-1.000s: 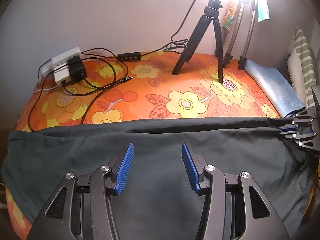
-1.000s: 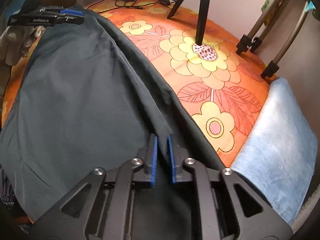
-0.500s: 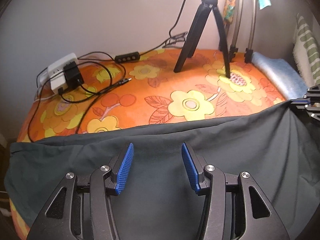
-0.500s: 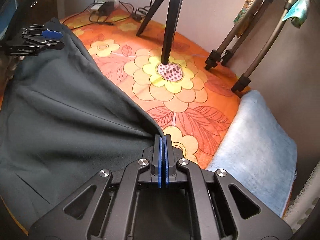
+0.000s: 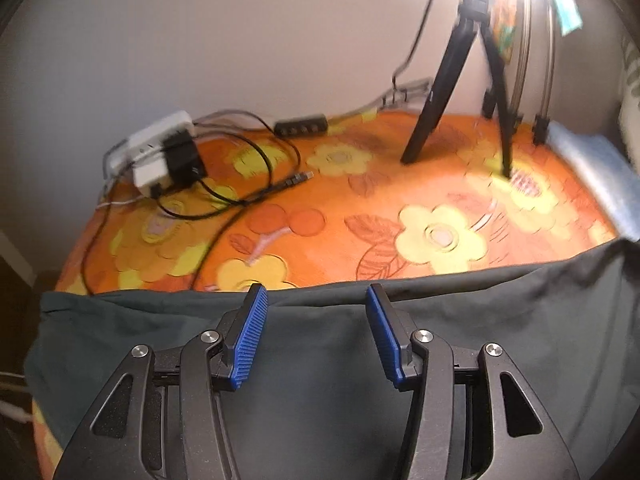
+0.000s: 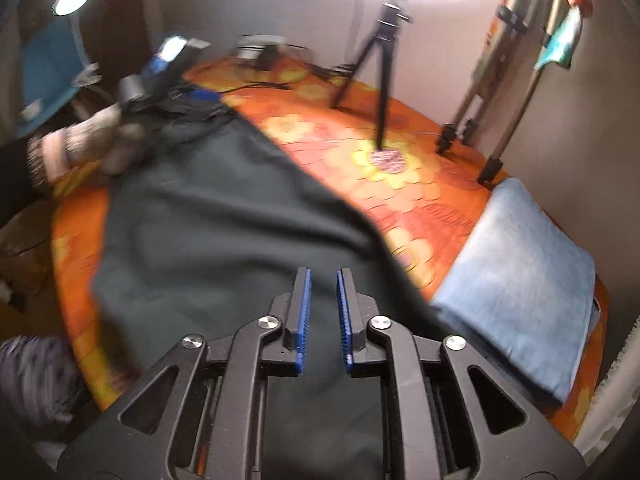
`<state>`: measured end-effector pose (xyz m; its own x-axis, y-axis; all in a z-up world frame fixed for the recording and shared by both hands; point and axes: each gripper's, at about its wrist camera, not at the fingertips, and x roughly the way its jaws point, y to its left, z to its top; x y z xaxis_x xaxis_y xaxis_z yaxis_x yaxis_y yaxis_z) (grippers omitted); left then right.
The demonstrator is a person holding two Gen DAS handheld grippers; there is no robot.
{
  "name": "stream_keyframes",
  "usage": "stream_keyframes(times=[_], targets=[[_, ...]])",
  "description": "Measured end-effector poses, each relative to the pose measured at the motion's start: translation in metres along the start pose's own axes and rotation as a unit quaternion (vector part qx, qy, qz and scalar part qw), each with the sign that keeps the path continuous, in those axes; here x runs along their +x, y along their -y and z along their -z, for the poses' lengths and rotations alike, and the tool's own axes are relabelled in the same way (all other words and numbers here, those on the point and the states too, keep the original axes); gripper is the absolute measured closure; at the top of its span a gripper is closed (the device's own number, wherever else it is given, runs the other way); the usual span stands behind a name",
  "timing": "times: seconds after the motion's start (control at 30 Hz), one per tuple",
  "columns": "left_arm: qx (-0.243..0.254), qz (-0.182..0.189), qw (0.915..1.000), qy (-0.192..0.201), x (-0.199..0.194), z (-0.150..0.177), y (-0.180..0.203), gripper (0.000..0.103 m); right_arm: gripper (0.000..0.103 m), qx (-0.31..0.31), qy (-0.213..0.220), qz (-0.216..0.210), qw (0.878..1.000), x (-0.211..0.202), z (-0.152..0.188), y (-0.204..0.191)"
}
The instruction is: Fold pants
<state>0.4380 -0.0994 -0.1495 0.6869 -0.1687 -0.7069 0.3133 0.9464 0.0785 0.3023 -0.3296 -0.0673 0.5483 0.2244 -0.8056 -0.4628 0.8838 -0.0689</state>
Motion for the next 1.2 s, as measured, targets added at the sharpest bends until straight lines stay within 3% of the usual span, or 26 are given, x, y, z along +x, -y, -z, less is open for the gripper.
stream_keyframes(times=[0.07, 0.2, 0.3, 0.43, 0.53, 0.63, 0.77, 0.93, 1.07, 1.2], targets=[[0.002, 0.009, 0.9999, 0.014, -0.027, 0.002, -0.002, 0.052, 0.079, -0.011, -0.001, -0.004, 1.000, -0.018, 0.012, -0.018], [0.012, 0.061, 0.9972, 0.041, -0.104, 0.028, 0.006, 0.052, 0.079, 0.001, -0.006, -0.005, 1.000, -0.038, 0.038, -0.034], [0.032, 0.097, 0.9939, 0.041, -0.144, 0.058, 0.024, 0.052, 0.078, 0.039, -0.008, -0.001, 0.999, -0.050, 0.064, -0.030], [0.056, 0.144, 0.9874, 0.033, -0.182, 0.101, 0.054, 0.052, 0.058, 0.111, -0.002, 0.014, 0.994, -0.069, 0.107, -0.017], [0.065, 0.186, 0.9802, 0.023, -0.198, 0.130, 0.081, 0.052, 0.057, 0.171, 0.004, 0.035, 0.985, -0.083, 0.141, -0.006], [0.093, 0.210, 0.9732, 0.010, -0.205, 0.153, 0.115, 0.052, 0.055, 0.245, 0.003, 0.069, 0.967, -0.096, 0.178, 0.011], [0.111, 0.238, 0.9650, -0.003, -0.197, 0.165, 0.146, 0.052, 0.052, 0.357, 0.009, 0.096, 0.929, -0.109, 0.228, 0.036], [0.120, 0.228, 0.9659, -0.018, -0.168, 0.161, 0.174, 0.052, 0.046, 0.464, 0.034, 0.100, 0.879, -0.119, 0.275, 0.060], [0.106, 0.228, 0.9675, -0.022, -0.157, 0.154, 0.181, 0.052, 0.043, 0.500, 0.048, 0.091, 0.860, -0.118, 0.292, 0.072], [0.111, 0.226, 0.9674, -0.024, -0.152, 0.156, 0.189, 0.052, 0.042, 0.516, 0.049, 0.085, 0.851, -0.112, 0.300, 0.080]])
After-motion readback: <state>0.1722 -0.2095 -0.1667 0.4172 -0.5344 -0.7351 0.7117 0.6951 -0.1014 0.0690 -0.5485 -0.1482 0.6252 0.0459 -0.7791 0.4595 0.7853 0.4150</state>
